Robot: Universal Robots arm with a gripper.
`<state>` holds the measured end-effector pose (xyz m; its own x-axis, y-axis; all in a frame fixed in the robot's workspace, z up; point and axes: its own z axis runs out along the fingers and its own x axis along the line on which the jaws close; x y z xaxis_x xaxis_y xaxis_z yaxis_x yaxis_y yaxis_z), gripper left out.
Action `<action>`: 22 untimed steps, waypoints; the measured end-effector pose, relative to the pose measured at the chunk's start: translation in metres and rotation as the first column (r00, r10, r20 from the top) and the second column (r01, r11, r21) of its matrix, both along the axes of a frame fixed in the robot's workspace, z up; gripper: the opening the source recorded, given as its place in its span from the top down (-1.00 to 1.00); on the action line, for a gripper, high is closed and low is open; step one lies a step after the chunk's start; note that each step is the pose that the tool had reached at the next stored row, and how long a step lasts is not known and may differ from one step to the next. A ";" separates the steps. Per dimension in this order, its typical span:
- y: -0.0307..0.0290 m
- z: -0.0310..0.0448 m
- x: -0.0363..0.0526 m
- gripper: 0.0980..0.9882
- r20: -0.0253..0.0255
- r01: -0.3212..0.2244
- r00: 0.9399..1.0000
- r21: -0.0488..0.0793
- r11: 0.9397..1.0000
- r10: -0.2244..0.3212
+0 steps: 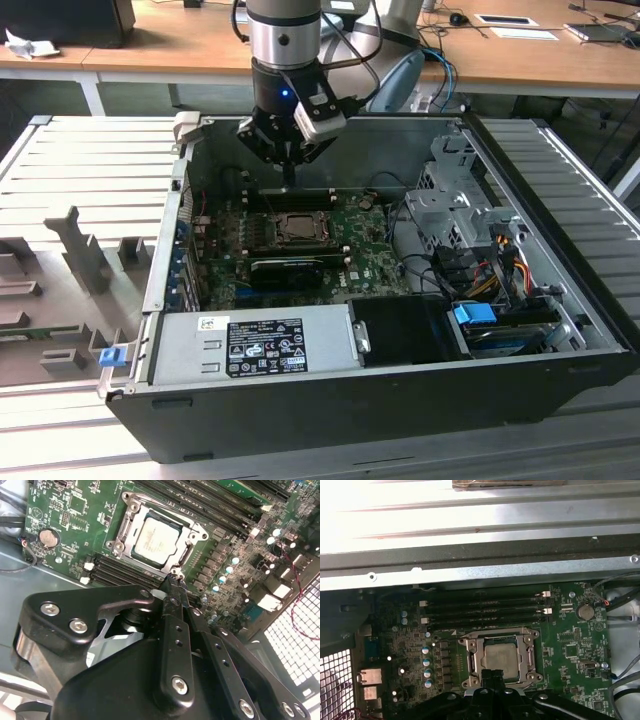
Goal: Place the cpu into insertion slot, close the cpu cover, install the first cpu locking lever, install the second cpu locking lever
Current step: 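Install the first cpu locking lever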
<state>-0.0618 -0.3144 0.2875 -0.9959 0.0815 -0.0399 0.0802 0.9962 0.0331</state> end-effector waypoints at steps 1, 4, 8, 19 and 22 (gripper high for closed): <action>0.0000 -0.0001 -0.0003 0.98 0.000 0.000 1.000 0.000 1.000 0.000; 0.0000 -0.0003 -0.0006 0.98 0.000 0.000 1.000 0.005 1.000 0.000; 0.0000 -0.0008 -0.0016 0.98 0.000 0.000 1.000 0.007 1.000 0.000; 0.0000 -0.0032 -0.0042 0.98 0.000 0.000 1.000 0.013 1.000 0.000; 0.0000 -0.0037 -0.0046 0.98 0.000 0.000 1.000 0.014 1.000 0.000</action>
